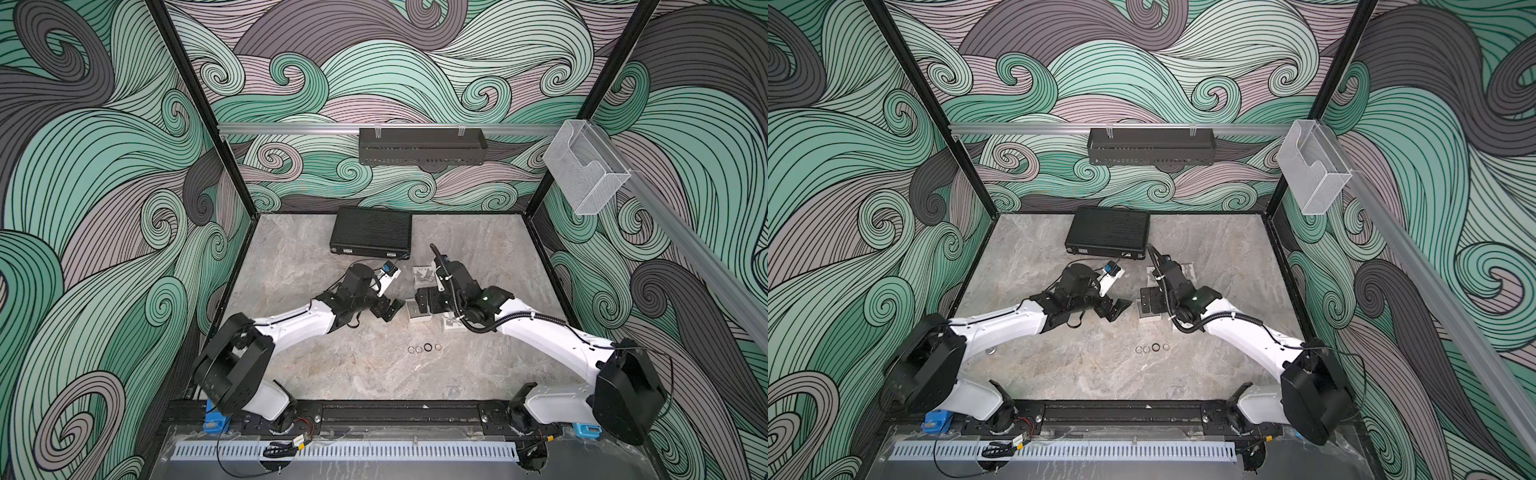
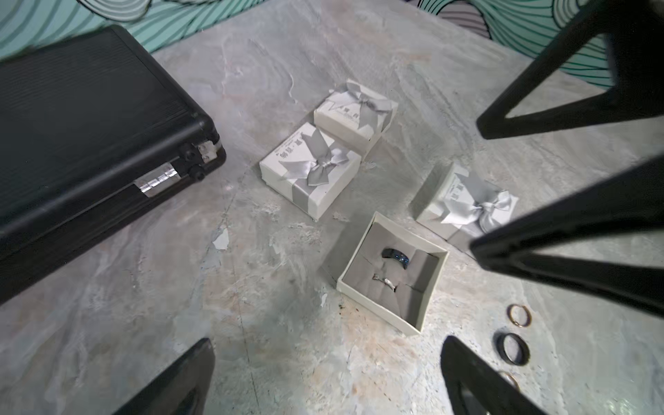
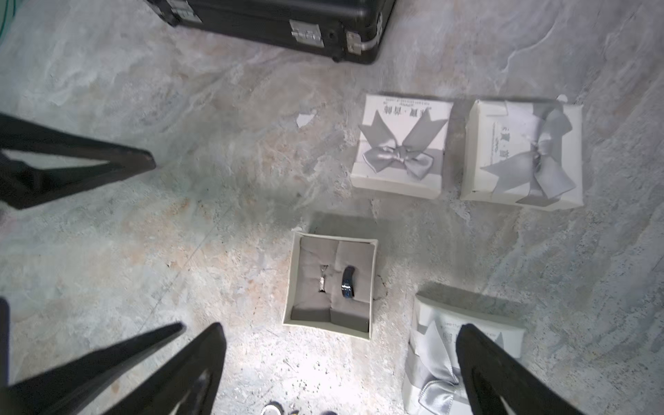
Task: Take the rings out of the lift-off lid box
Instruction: Place the jewelry box at the center of the board, then take out the ring from the jewelry box.
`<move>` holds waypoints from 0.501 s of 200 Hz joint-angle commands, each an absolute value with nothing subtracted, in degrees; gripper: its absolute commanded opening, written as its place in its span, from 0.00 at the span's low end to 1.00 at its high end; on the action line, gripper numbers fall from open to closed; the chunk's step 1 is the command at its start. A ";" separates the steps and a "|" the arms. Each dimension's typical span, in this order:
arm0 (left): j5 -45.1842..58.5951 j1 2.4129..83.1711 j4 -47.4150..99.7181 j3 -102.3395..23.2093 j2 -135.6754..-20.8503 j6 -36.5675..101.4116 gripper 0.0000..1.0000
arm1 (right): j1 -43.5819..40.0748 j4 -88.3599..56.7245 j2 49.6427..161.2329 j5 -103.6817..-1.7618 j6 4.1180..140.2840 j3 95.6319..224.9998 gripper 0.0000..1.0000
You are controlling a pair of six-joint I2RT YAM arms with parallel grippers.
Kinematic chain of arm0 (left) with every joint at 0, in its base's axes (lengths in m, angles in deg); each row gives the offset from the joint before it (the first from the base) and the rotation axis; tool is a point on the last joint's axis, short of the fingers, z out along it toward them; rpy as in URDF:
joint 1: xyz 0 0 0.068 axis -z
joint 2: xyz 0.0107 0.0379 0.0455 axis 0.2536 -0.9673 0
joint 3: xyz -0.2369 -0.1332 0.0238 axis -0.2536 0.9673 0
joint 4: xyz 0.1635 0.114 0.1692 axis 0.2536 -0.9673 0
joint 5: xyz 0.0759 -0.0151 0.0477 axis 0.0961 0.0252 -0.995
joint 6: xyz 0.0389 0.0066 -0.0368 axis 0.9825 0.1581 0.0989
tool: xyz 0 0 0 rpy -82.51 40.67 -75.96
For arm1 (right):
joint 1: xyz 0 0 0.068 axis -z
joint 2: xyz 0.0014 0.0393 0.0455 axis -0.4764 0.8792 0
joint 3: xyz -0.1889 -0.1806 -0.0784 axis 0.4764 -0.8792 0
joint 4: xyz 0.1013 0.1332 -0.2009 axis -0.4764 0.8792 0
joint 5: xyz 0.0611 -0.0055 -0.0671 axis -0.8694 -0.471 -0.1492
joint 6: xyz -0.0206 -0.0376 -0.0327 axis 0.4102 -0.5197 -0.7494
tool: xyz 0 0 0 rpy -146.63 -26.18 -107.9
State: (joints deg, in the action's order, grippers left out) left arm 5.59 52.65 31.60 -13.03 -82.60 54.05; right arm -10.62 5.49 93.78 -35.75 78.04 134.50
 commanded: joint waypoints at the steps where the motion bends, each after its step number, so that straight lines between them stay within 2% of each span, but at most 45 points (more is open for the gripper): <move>1: 6.73 52.75 28.74 -17.61 -86.41 52.55 0.99 | -10.51 4.21 93.23 -42.11 75.08 133.08 1.00; 12: 7.51 52.75 27.83 -19.45 -88.58 52.89 0.99 | -10.18 3.34 93.20 -43.13 75.10 132.55 0.99; 23: 8.60 52.75 26.70 -21.19 -90.43 53.42 0.99 | -9.75 2.60 93.46 -44.35 75.26 132.26 0.90; 54: 8.37 52.75 25.57 -23.60 -94.10 52.94 0.99 | -9.36 1.16 95.54 -45.73 75.64 131.90 0.55; 68: 8.18 52.75 25.53 -24.16 -95.36 52.72 0.99 | -9.28 0.89 96.94 -45.71 75.70 132.08 0.42; 85: 8.58 52.75 25.76 -24.47 -96.43 52.46 0.99 | -9.17 0.30 98.74 -45.26 75.80 132.42 0.32; 100: 8.87 52.75 25.84 -24.98 -97.25 52.37 0.99 | -9.06 -0.14 100.37 -45.22 75.81 132.91 0.31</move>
State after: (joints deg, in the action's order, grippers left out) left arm 7.25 52.65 27.27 -22.73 -95.65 53.06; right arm -9.40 1.38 98.29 -44.62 76.03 132.23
